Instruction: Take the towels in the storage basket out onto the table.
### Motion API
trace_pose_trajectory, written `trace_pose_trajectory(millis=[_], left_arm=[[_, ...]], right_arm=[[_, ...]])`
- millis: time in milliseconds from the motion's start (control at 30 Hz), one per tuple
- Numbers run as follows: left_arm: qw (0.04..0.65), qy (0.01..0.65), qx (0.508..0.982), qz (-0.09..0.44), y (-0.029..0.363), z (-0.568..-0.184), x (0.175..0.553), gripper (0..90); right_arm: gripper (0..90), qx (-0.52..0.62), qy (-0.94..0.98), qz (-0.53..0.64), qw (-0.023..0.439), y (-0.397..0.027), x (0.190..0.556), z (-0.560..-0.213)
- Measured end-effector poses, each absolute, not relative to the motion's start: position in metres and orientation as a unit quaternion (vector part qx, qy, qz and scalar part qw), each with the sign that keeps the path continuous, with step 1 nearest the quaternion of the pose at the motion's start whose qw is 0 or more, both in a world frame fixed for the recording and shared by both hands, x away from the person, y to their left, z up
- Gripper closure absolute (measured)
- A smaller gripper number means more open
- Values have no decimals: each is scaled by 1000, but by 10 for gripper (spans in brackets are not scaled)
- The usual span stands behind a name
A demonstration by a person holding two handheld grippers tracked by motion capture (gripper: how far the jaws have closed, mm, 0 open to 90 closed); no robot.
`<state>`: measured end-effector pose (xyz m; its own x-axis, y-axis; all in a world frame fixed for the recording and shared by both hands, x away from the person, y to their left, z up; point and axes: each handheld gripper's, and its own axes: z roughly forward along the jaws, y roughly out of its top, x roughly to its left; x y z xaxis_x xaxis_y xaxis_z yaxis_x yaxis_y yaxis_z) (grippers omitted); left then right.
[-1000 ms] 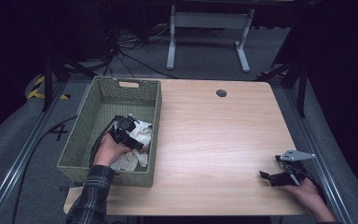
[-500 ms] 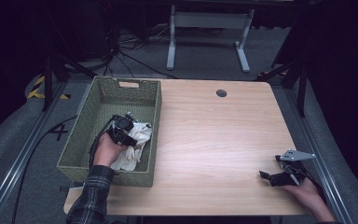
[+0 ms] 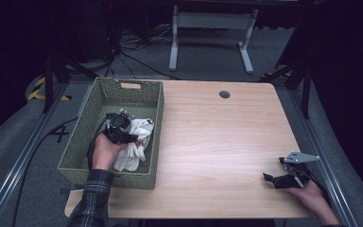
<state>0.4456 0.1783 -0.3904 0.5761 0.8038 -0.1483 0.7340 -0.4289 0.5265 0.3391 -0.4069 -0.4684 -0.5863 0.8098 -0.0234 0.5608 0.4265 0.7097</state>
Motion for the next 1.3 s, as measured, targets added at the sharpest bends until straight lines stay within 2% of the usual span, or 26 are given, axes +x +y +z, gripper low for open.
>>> trace_pose_trajectory(millis=[767,1300], left_arm=[[421,425,791,127,188,-316,421,815],[496,351,784,130,158,-270,410,816]], right_arm=[[0,417,824,338,183,-407,339,-468],[0,417,824,338,183,-407,339,-468]])
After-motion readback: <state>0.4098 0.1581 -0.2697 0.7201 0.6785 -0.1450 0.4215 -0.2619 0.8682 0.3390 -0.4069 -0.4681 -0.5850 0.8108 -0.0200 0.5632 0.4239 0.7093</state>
